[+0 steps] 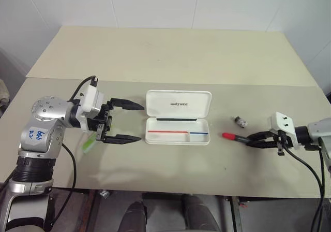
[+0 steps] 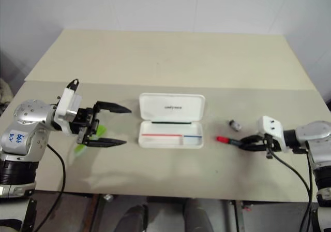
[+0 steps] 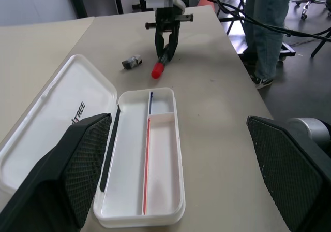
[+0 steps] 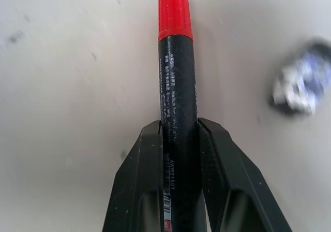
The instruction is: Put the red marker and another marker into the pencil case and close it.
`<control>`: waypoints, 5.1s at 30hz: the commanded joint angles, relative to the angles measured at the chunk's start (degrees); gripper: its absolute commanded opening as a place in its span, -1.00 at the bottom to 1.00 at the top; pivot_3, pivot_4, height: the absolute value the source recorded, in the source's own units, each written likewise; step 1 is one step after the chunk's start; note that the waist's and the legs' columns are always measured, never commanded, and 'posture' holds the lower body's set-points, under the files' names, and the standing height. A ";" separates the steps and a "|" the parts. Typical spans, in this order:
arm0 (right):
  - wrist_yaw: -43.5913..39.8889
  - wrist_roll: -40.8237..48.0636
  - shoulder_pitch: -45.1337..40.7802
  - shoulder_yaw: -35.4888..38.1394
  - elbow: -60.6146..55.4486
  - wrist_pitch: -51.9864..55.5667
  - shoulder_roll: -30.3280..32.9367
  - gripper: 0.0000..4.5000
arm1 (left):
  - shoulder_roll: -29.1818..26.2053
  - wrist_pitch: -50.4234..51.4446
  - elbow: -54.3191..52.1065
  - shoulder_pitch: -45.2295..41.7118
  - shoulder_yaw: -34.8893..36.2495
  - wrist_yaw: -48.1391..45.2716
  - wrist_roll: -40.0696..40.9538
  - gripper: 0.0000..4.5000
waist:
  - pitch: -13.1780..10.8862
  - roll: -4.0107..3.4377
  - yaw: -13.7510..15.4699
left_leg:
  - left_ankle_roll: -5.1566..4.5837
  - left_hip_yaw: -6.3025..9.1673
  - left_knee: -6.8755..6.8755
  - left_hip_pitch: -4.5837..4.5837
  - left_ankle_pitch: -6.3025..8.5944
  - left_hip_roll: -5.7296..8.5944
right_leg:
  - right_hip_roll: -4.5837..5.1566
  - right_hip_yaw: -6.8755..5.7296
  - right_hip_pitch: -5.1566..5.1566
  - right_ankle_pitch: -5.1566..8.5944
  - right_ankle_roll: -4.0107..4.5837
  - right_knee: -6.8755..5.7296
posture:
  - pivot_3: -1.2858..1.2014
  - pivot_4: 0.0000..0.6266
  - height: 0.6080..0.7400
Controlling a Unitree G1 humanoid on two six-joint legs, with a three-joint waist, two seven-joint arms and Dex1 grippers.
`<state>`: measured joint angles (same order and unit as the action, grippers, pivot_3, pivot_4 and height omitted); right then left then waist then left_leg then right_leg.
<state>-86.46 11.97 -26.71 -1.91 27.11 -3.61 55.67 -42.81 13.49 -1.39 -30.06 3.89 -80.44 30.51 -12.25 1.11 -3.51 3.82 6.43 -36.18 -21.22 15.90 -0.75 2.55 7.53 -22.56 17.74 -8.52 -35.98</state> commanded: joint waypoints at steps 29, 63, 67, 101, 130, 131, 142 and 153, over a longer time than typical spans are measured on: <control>11.00 -7.96 -24.71 -18.77 -14.58 22.75 -25.76 -0.74 | -2.31 -2.46 -4.13 10.48 4.22 5.64 -0.12 1.00 | -0.01 0.01 0.35 | 0.35 0.07 0.03 -0.94 -0.09 -0.02 | 0.08 -0.10 -1.06 0.03 0.05 -0.12 | 0.03 -0.52 1.00; 1.02 12.68 -17.27 -8.51 -29.75 28.51 -21.48 0.99 | -7.12 1.78 -5.51 13.29 4.99 14.98 -8.39 1.00 | -0.01 0.01 0.21 | 0.50 0.09 0.00 -1.01 -0.19 0.00 | 0.07 -0.11 -1.18 0.03 0.06 -0.40 | 0.03 -0.52 1.00; 4.42 15.44 -14.61 -3.29 -32.47 26.90 -21.29 0.99 | -9.00 8.48 -7.53 17.90 7.98 23.53 -11.70 1.00 | -0.01 0.01 0.08 | 0.49 0.11 0.03 -0.98 -0.18 -0.04 | 0.03 -0.12 -1.19 0.04 0.08 -0.45 | 0.03 -0.52 1.00; 9.62 26.30 -5.30 7.14 -43.59 29.53 -10.20 1.00 | -9.29 30.19 -9.43 27.34 11.29 35.78 -12.39 -0.31 | 0.01 0.05 0.37 | 0.54 0.11 0.02 -0.86 -0.22 0.01 | 0.07 -0.12 -1.06 0.05 0.11 -0.46 | 0.03 -0.52 1.00; 12.54 15.58 1.33 10.46 -27.06 16.16 -8.22 1.00 | -15.76 3.33 -2.93 15.33 6.88 9.90 -9.51 -0.51 | 0.00 0.06 0.42 | 0.65 0.07 0.11 -0.87 -0.29 -0.01 | 0.04 -0.14 -1.08 0.03 0.17 -0.41 | 0.03 -0.52 1.00; 13.19 15.82 2.42 10.97 -27.97 16.49 -8.23 1.00 | -15.14 3.81 -2.92 13.39 5.19 9.54 -9.64 -0.51 | 0.00 0.06 0.45 | 0.64 0.07 0.09 -0.87 -0.29 0.00 | 0.04 -0.14 -1.07 0.02 0.17 -0.44 | 0.03 -0.52 1.00; 20.32 18.00 12.64 15.40 -38.00 19.02 -8.99 1.00 | -5.31 5.24 -0.37 -4.78 -10.01 4.80 -10.99 -0.51 | 0.00 0.07 0.36 | 0.64 0.08 -0.04 -0.88 -0.31 0.01 | 0.00 -0.12 -1.04 -0.01 0.11 -0.55 | 0.03 -0.52 1.00; 26.80 20.11 21.29 19.72 -46.36 20.92 -9.20 1.00 | 3.32 0.57 7.87 -11.99 -17.91 3.33 -16.67 -0.51 | -0.01 0.10 0.66 | 0.60 0.10 -0.20 -0.86 -0.35 0.05 | -0.02 -0.10 -0.95 -0.04 0.05 -0.60 | 0.03 -0.52 1.00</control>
<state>-60.58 30.87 -5.86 15.14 -16.69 17.32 46.53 -39.76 15.92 5.84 -40.40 -13.48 -76.49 14.88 -12.27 1.22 -2.85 4.43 6.53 -36.41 -22.09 15.55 -0.70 2.52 7.43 -23.51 17.70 -8.49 -36.58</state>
